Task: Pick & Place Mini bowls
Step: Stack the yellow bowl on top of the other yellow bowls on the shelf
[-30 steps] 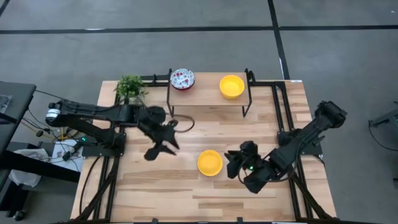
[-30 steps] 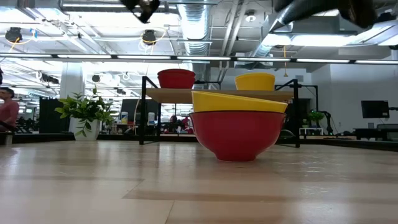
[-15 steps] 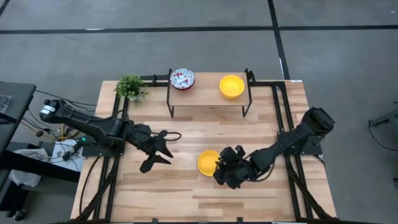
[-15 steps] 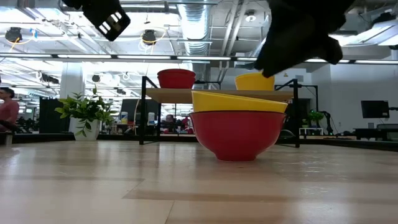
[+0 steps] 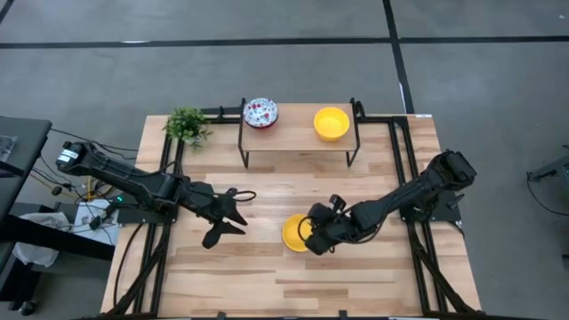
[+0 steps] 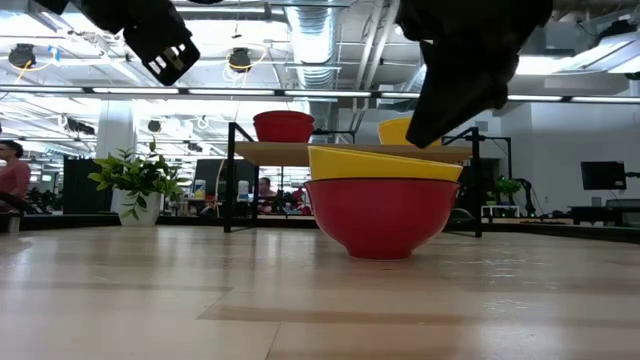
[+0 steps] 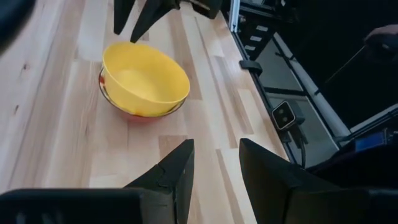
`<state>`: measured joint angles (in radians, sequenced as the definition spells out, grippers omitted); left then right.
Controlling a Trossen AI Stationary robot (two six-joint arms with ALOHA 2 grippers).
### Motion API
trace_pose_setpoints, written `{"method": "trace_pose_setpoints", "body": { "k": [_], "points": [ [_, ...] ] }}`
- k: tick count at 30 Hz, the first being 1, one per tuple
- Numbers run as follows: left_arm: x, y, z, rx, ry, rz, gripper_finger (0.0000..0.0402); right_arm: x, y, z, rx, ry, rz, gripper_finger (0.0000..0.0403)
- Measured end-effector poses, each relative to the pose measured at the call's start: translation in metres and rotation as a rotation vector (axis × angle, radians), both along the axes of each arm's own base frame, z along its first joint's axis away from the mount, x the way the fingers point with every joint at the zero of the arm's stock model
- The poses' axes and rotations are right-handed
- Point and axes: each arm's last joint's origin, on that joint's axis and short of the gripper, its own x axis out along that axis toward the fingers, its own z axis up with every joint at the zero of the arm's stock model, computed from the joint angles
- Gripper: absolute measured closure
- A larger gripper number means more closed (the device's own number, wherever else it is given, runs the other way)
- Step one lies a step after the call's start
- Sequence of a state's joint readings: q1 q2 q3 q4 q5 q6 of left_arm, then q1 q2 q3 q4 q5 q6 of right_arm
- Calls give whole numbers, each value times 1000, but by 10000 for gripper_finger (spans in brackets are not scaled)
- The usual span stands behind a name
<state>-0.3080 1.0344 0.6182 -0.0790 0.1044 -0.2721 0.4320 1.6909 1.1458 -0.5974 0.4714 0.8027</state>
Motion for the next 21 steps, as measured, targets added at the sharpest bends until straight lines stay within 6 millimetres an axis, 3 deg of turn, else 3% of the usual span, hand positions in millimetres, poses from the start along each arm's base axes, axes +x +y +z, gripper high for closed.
{"method": "trace_pose_setpoints", "body": {
  "k": [21],
  "points": [
    [2, -1, 5, -14, -57, -2, 276, 10, -23, -1, 50, 67, 79, 310]
  ]
}}
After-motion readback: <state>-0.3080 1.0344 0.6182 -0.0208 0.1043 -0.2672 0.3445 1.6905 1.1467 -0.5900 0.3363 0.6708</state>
